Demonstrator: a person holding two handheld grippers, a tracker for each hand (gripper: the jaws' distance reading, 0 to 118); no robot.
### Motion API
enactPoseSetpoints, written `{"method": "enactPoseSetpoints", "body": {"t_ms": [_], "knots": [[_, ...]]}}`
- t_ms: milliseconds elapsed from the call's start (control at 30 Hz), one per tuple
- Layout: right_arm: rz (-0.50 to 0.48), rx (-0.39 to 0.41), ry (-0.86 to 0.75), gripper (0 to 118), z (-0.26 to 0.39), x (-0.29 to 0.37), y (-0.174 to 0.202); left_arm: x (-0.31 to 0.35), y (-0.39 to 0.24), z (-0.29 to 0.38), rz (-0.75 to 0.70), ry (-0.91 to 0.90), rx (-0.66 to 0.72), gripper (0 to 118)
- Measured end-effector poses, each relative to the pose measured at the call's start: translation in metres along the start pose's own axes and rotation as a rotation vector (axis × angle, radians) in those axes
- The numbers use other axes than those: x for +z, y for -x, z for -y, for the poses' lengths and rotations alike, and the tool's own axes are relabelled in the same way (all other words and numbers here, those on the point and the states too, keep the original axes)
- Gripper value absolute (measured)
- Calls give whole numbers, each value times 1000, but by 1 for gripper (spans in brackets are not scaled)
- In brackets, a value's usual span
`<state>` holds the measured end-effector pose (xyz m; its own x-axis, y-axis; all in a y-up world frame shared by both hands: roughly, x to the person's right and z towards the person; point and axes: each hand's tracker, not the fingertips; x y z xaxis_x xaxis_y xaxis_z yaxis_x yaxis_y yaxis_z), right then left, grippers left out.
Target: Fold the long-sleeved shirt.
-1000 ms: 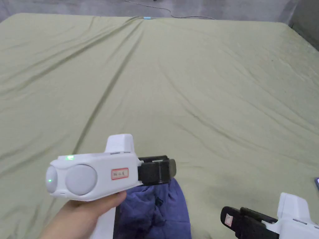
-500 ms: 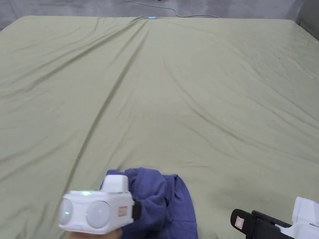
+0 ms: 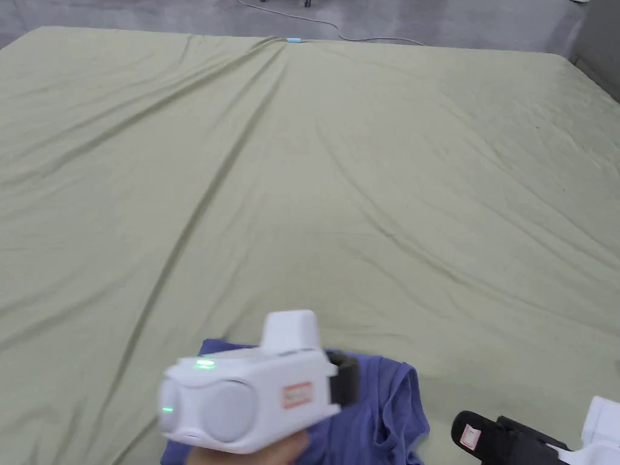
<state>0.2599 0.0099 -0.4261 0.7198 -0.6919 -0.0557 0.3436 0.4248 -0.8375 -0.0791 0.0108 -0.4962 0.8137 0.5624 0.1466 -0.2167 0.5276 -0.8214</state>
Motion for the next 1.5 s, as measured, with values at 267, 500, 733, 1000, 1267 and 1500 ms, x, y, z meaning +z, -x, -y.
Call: {"method": "enactPoseSetpoints", "body": {"t_ms": [267,500,733,1000,1267,1500], "knots": [[51,-121,144,3,-21,-96,44,67,131,-31,-315,-5,157,2],[505,-65,442,4,-4,-200,18,51,152,-15,-244,42,227,2],[300,-252,444,4,-16,-186,-15,28,157,-2,-188,52,226,118],[179,-361,431,4,-11,-173,-40,-13,154,13,-176,117,237,83],[280,-162,321,4,0,-161,8,12,141,16,-182,35,217,10],[59,48,272,4,11,-181,120,111,200,-28,-149,-107,332,9]]}}
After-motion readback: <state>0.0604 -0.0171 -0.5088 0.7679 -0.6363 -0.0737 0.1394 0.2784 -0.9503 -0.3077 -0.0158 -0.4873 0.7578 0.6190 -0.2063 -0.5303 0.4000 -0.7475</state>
